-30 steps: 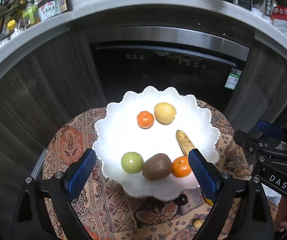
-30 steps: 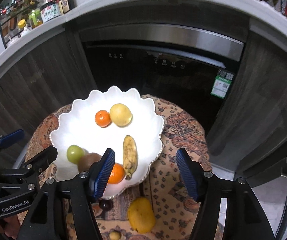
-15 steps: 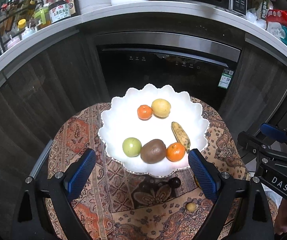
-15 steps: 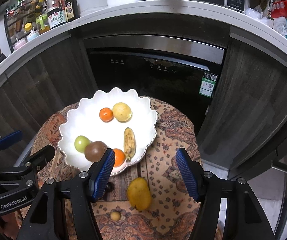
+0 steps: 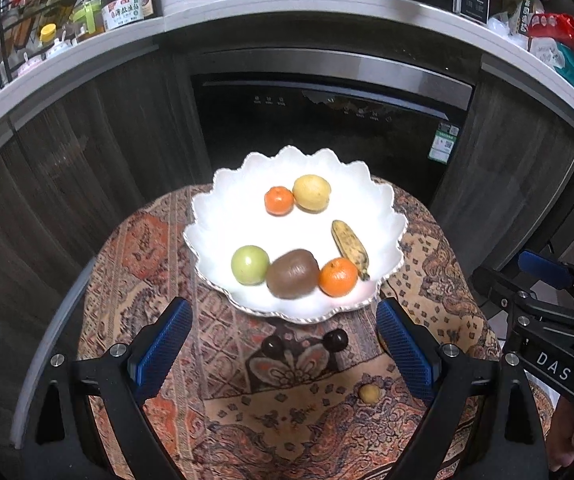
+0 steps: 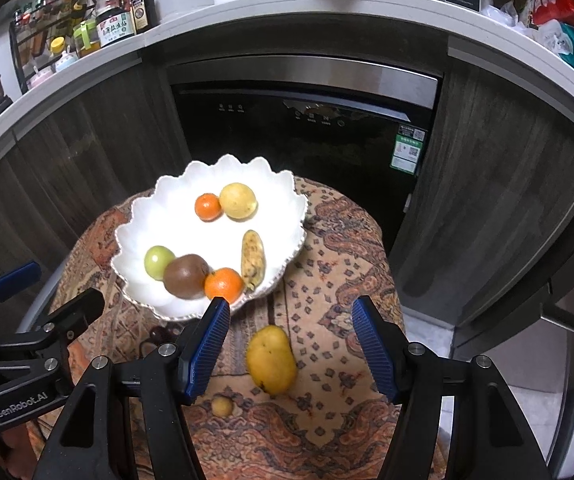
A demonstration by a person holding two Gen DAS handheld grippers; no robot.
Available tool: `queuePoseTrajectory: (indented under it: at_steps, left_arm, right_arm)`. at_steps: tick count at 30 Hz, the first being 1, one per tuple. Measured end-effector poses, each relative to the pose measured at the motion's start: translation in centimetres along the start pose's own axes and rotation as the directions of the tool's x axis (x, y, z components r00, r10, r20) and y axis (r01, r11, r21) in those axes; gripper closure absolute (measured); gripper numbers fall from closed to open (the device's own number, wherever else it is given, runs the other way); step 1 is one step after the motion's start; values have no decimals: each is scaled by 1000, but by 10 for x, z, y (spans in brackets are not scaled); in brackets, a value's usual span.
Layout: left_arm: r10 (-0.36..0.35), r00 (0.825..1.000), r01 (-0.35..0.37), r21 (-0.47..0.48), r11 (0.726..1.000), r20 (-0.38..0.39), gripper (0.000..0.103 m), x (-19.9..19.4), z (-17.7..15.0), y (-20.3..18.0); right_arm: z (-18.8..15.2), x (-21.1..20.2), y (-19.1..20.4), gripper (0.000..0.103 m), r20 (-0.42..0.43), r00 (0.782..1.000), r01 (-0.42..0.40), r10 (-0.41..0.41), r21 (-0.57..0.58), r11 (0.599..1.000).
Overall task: Organize fruits
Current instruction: 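Grasp the small brown round fruit with the left tool while the right tool grasps the mango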
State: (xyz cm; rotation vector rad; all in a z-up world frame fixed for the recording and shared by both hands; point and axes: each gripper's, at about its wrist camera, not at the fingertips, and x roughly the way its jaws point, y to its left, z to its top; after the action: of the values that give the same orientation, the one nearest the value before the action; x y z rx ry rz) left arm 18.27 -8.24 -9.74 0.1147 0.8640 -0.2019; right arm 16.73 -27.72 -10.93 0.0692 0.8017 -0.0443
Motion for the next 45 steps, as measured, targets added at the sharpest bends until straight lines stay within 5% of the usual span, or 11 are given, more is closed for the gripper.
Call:
queuePoseTrajectory:
  at_steps: [17,30,45]
  left_arm:
    - [-27,998,25,-22,999,-62,10,41,-63,-29]
    - [-61,993,62,7,998,-101,23,72,-95,-49]
    - [-86,987,97,77,992,-136,58,95,-107,-72]
  right_arm:
    - [-67,37,-31,38,-68,997,32,-30,16,999]
    - [-101,49,-42,38,-62,996,71,-69,20,997]
    - [-115,58,-52,38,-69,996,57,-54,44,997]
